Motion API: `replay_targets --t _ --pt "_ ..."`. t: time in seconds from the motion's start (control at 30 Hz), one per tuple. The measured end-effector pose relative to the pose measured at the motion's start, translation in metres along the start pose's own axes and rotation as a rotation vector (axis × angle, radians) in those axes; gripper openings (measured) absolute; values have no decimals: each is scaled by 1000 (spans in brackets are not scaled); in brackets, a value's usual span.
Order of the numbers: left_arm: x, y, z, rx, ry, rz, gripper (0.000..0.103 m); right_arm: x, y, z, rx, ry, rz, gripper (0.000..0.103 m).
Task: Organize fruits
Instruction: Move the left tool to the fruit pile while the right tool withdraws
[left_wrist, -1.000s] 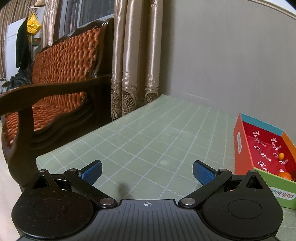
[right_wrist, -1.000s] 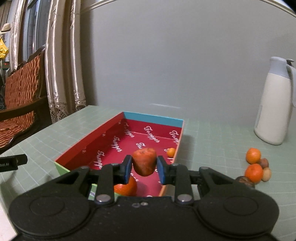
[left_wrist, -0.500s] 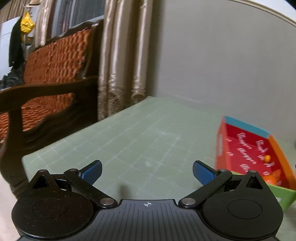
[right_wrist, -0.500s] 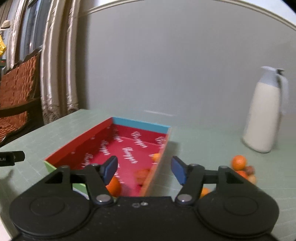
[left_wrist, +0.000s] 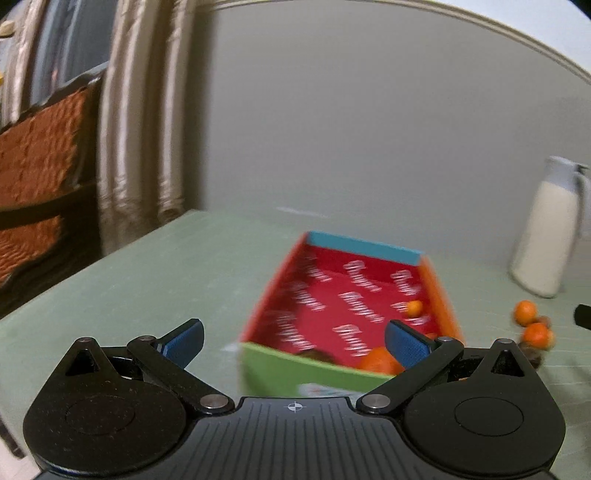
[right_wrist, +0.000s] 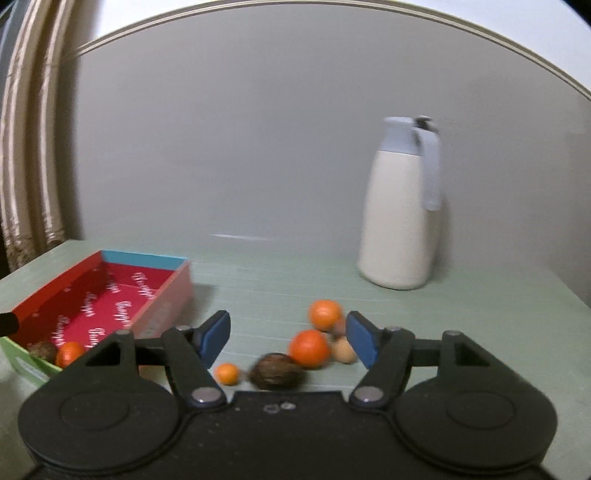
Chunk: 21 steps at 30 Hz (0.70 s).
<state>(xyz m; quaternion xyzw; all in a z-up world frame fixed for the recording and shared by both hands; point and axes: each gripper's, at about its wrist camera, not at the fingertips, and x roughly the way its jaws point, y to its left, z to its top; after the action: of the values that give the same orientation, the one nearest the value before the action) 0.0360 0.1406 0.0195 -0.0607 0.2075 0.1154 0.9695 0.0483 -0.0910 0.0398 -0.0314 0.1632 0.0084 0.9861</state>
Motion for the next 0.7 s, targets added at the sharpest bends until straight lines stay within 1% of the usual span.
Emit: replay_targets --t 0.03,0.1,0.17,0.23,0.33,0.53,0.57,0.7 --pt "0 -6 0 1 2 -13 103 -1 -6 -1 6 -1 -7 69" --pt "0 -20 1 7 26 -75 103 -2 -15 -3 12 2 -22 69" --pt "0 -34 2 21 22 -109 103 -4 -25 -5 19 0 -35 69" --pt "-4 -50 2 61 4 -129 103 -5 -35 -7 22 -3 -51 69" --pt "-5 -73 1 110 3 -160 103 -7 -51 -9 37 -9 -82 70" --pt "-5 -112 -3 147 10 -212 103 -11 -75 -16 53 2 -140 70" --pt "-5 -119 -4 167 7 -232 103 -11 -78 -17 52 2 -147 70" --pt "-5 -145 -13 218 -8 -254 103 -15 -91 -21 53 3 -180 71"
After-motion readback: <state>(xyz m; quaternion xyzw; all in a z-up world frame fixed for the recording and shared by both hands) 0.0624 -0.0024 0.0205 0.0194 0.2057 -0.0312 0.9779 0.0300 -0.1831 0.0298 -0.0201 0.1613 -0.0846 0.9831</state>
